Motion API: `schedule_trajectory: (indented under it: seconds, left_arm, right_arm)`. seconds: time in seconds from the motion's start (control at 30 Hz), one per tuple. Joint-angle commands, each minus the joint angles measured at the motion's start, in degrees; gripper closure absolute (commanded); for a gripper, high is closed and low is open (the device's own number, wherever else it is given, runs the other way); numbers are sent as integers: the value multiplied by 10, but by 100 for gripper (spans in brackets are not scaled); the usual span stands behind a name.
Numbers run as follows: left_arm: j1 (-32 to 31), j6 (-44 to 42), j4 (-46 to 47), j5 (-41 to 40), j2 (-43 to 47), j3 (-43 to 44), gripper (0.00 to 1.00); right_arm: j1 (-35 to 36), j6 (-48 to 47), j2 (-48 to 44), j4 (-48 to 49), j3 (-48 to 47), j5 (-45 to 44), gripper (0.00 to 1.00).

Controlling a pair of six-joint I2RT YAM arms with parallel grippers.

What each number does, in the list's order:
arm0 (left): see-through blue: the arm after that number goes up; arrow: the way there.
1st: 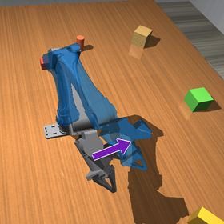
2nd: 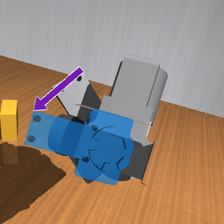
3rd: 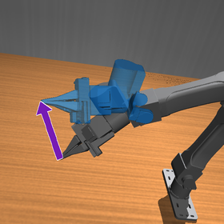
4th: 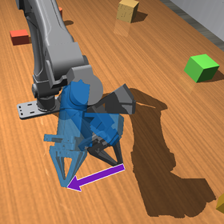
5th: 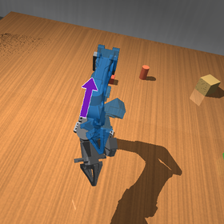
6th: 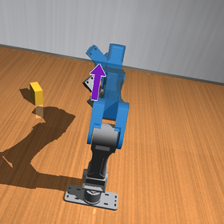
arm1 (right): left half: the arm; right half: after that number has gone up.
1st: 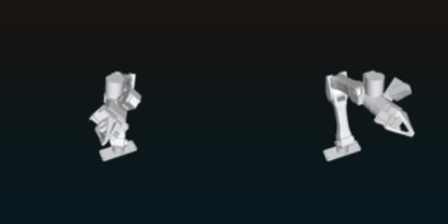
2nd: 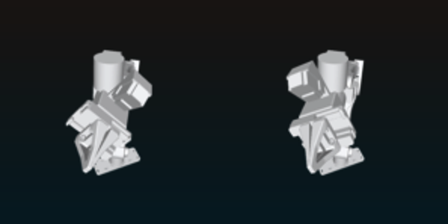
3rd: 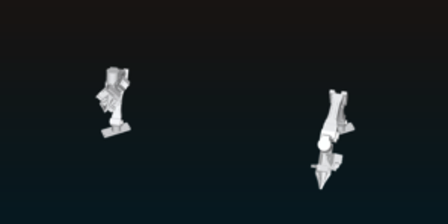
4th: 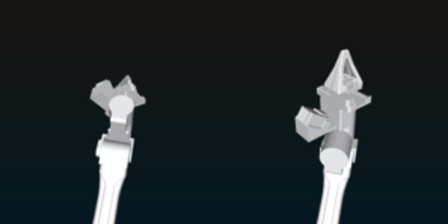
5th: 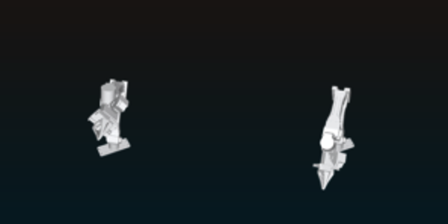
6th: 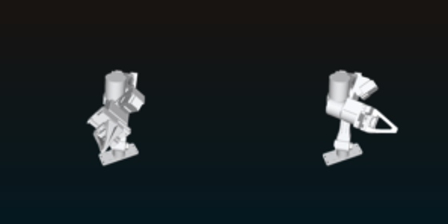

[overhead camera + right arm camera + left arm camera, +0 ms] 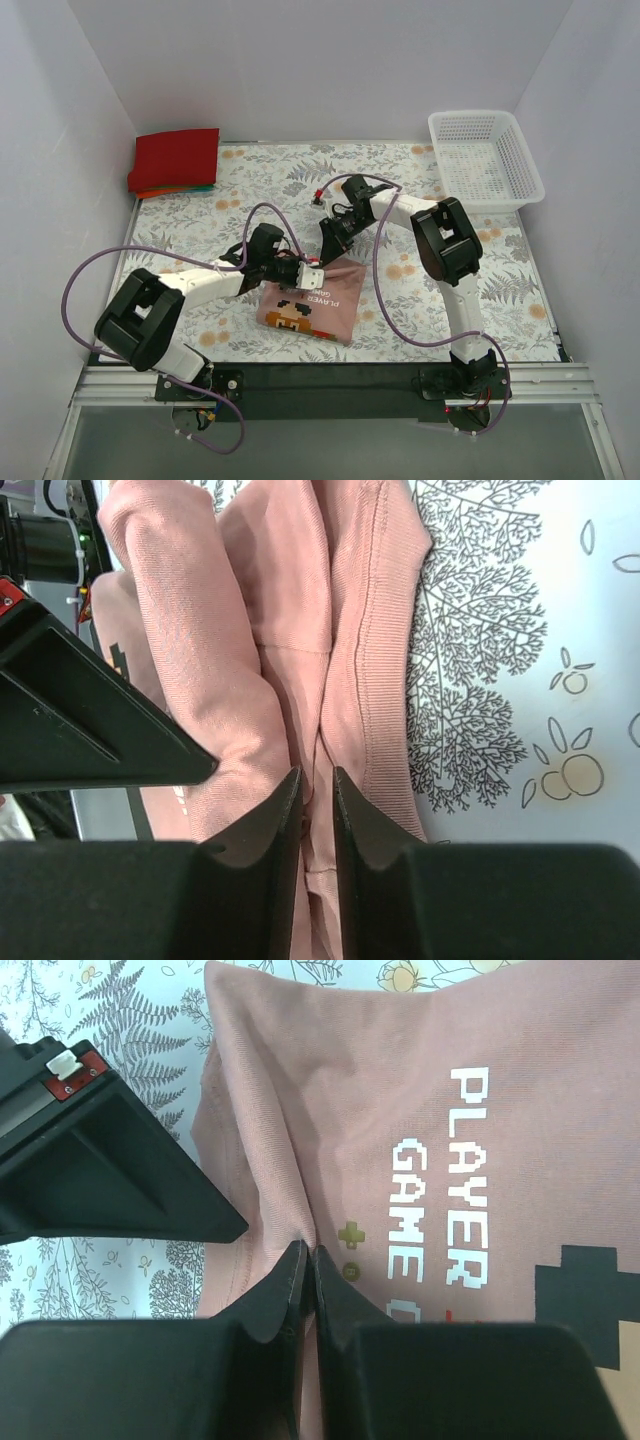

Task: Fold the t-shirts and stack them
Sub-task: Fold the tshirt

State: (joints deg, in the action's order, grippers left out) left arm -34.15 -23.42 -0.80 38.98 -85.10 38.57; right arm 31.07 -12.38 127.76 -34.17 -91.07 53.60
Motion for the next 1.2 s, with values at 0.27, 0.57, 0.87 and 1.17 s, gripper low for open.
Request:
schedule_trajectory:
  seconds: [0.27,0.57,0.87,1.17]
  left_arm:
    - [-8,-21,127,-28,58,-39,100]
    - [-7,-15,184,-56,53,-10,100]
    - [0,-21,226,-64,6,5,100]
    - [0,-38,274,-81,-24,-27,100]
  right_arm:
    - [12,-25,83,-12,-14,74,78]
    - [14,-29,109,-10,8,102,78]
    - [15,-36,103,-10,24,106,78]
    - [12,-31,65,-15,-2,31,76]
